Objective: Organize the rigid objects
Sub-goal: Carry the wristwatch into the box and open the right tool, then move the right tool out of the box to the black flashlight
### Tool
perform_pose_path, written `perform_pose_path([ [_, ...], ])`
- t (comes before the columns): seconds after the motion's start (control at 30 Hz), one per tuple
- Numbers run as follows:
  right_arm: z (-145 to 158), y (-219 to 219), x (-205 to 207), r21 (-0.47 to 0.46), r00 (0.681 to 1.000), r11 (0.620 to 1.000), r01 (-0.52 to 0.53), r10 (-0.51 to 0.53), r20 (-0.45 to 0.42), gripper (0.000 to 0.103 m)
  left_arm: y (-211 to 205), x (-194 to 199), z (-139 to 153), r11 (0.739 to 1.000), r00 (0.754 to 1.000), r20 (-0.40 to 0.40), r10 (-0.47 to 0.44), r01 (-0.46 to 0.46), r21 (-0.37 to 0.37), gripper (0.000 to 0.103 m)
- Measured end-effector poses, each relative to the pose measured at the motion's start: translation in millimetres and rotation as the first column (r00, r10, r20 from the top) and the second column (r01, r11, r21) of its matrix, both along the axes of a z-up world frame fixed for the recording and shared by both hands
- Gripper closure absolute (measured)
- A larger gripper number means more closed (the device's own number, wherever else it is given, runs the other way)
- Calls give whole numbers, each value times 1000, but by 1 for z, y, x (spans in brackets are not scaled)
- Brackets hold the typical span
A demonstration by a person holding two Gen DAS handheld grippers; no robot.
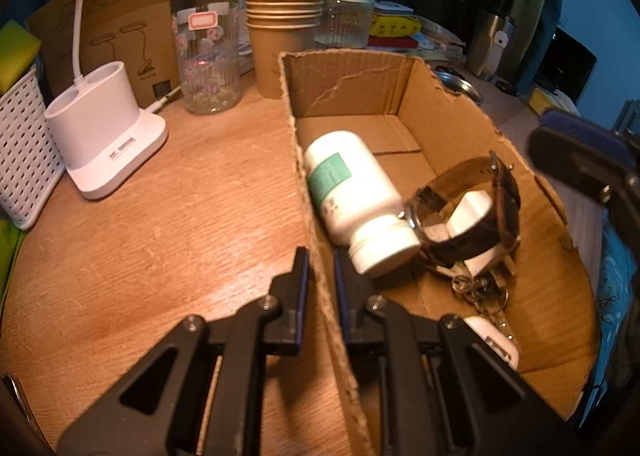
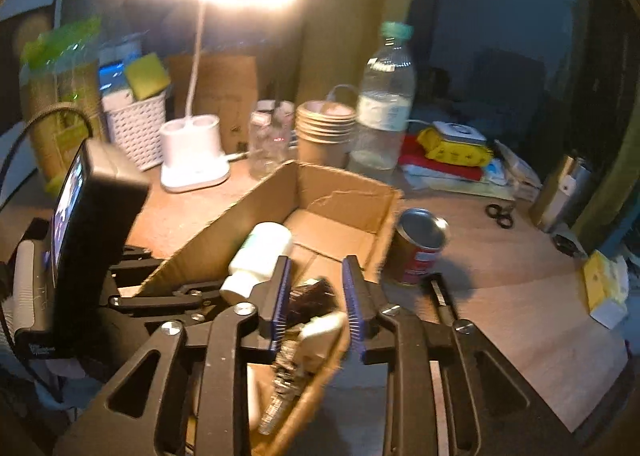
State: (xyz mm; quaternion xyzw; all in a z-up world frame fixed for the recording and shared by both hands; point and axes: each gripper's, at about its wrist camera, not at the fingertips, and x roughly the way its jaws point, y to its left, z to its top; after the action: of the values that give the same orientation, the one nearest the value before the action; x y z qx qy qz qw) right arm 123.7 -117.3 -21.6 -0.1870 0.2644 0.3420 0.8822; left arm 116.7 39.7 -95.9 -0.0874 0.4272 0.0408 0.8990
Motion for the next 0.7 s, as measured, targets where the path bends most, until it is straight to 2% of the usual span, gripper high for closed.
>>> perform_pose_path([
  [0.27,3,-39,14,31,995,994,104,-104,-3,73,0,0,0,1000,1000,0,0,0,0,90],
  [0.57,-9,-78,35,35,974,974,223,-222,-33,72,0,0,0,1000,1000,0,0,0,0,90],
  [0.7,-16,-88,42,34,967,968,250,-248,-50,65,0,0,0,1000,1000,0,0,0,0,90],
])
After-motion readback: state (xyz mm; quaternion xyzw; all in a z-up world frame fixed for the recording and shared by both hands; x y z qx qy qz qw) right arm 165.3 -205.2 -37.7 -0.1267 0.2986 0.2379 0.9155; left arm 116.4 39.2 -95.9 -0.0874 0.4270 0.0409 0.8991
